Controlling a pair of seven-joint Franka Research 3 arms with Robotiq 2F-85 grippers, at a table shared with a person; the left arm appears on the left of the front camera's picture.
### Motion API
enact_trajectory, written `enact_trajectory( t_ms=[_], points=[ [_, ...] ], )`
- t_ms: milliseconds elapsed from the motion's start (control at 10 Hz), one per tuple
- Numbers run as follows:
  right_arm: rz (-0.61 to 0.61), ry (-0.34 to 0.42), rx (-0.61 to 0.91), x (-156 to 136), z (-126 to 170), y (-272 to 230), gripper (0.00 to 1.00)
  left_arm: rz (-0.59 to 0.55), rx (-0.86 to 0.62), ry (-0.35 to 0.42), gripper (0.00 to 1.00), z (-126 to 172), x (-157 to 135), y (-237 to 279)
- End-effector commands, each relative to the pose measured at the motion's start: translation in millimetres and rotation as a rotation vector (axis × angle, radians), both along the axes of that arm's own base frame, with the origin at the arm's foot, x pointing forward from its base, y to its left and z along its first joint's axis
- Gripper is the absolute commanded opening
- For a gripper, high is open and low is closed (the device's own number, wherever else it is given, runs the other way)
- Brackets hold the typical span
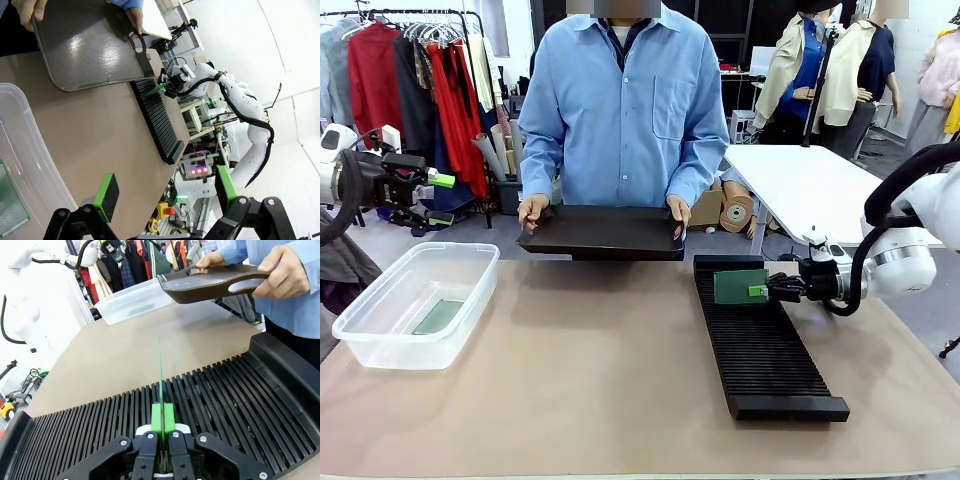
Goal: Sort PCBs into racks and boxes based on the side picked up.
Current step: If the short side of the Blank PCB is picked up, insert it into the PCB Rack ; if the long side is picked up, place it in the Organizing box.
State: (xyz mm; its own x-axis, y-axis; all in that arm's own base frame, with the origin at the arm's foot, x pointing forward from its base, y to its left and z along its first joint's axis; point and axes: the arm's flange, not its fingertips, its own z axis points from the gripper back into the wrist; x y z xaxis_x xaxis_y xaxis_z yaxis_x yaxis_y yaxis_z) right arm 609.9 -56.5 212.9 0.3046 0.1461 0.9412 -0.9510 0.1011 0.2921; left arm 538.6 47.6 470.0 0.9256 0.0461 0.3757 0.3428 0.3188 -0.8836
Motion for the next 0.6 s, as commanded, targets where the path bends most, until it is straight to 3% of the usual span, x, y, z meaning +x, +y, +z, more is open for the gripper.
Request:
enact_trajectory(
  t_ms=[0, 500],
  points=[
    [0.036, -0.036, -0.011, -2.1, -8.8, -6.3, 0.0, 0.003, 0.002, 0.005, 1.0, 1.7, 0.3, 0.5],
    [0.063, -0.056, -0.049, -3.0, -13.8, -5.2, 0.0, 0.003, 0.002, 0.005, 1.0, 1.7, 0.3, 0.5]
  ],
)
